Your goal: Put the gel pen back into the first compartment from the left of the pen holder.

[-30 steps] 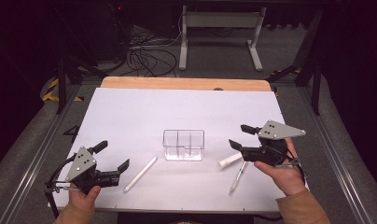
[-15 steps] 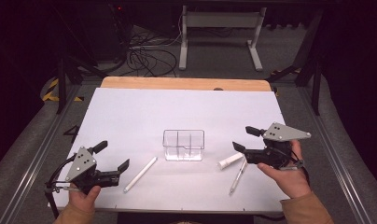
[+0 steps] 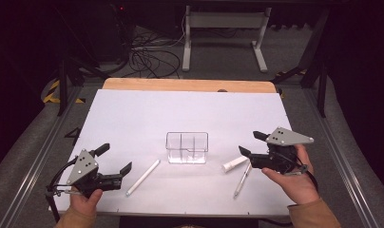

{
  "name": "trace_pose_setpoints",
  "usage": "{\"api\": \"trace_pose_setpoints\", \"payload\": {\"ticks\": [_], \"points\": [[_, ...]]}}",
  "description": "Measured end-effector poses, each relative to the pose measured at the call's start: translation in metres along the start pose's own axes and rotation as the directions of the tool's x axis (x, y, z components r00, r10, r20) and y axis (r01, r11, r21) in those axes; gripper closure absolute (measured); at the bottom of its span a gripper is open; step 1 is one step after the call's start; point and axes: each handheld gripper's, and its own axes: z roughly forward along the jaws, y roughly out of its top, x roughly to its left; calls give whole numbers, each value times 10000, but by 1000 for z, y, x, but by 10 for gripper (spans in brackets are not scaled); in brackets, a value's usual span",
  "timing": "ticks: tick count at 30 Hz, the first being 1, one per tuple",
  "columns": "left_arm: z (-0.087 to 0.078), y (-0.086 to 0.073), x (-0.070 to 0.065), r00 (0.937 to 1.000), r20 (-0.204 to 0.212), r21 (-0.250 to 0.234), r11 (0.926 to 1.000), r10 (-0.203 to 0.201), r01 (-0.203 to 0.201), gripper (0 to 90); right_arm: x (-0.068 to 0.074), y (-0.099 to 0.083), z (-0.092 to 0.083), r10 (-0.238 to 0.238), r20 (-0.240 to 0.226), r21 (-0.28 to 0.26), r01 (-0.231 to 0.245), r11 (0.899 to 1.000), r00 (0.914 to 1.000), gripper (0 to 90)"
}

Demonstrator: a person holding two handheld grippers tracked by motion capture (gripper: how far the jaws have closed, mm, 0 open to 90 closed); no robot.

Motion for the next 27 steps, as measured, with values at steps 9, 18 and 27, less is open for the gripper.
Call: {"api": "trace_pose_setpoints", "payload": {"ticks": [9,18,27], "points": [[0,1,-1,10000,-7,-32,10000,12,-12,58,0,-2,-1,-78,185,106,76,9999,9998,313],[1,8,-4,9969,606,-25,9987,-500,502,38,0,-5,-1,72,449,306,-85,9995,9990,313],[7,23,-32,9966,723,302,9988,-402,381,124,-1,-13,1,300,661,201,-314,9993,9974,326]]}}
